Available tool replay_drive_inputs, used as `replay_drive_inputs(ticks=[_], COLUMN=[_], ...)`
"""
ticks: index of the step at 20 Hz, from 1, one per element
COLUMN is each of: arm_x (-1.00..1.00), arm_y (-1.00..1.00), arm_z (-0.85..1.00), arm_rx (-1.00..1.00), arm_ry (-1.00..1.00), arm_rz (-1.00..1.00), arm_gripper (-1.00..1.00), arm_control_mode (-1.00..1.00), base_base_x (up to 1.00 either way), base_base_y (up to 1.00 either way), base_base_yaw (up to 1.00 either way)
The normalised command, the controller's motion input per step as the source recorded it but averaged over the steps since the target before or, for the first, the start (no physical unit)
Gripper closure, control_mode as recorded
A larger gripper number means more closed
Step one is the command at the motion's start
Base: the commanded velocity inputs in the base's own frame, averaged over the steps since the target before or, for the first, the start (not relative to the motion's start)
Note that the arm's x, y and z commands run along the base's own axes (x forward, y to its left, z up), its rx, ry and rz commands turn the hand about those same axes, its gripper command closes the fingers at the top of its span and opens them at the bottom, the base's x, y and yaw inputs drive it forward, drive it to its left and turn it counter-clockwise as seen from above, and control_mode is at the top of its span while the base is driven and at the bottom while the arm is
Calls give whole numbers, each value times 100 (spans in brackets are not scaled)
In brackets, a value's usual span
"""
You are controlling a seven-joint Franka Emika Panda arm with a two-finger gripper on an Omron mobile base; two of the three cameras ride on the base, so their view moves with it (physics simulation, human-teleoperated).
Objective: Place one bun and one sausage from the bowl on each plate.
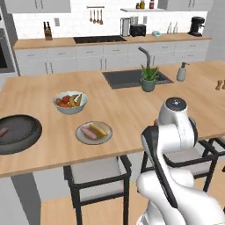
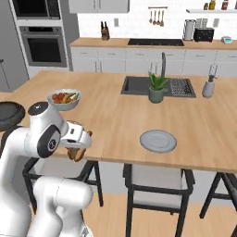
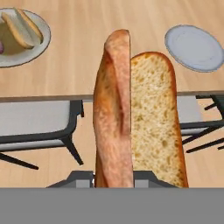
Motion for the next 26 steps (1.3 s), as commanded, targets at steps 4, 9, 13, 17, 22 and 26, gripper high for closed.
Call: replay_drive_inputs(ticks=[4,9,13,17,22,26], arm_x=[0,0,0,0,29,100], arm_y=[0,0,0,0,0,-9], arm_z=[0,0,0,0,0,0], arm_rx=[0,0,0,0,0,2], arm_ry=[0,0,0,0,-1,0], arm_rz=[0,0,0,0,0,5], arm_gripper=[100,100,100,100,100,100], arm_control_mode=[100,100,100,100,-100,-100], base_base_x=[26,34,72,71,31,0], base_base_y=[-100,-85,-43,-2,0,0], base_base_yaw=[0,0,2,2,0,0])
